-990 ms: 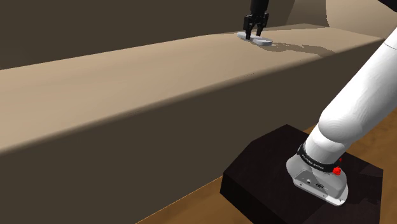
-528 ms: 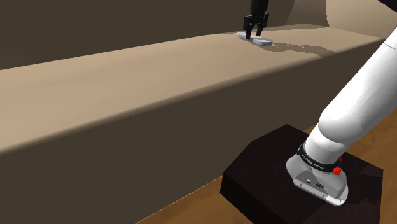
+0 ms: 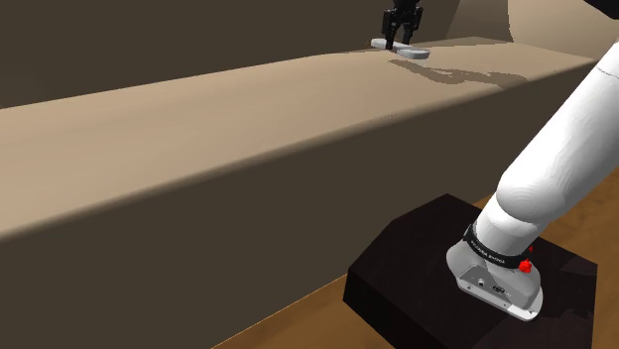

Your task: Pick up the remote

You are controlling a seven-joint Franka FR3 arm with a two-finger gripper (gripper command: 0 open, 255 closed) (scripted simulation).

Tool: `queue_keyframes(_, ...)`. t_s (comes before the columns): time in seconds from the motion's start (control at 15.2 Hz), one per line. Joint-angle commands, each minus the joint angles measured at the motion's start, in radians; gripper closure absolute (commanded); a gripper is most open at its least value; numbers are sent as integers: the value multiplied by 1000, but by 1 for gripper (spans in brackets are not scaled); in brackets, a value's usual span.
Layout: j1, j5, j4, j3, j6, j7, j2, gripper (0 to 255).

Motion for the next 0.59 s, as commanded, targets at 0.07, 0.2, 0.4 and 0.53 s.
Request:
queue_keyframes(0.07,-1,4,61,-2,-46,-4,15,255)
queue_keyframes(0.2,-1,7,99,-3,-75,-6,25,255)
queue_keyframes(0.4,-2,12,159,-4,-120,-10,41,255)
queue_keyframes(0.53,-2,12,162,-4,-122,-10,42,255)
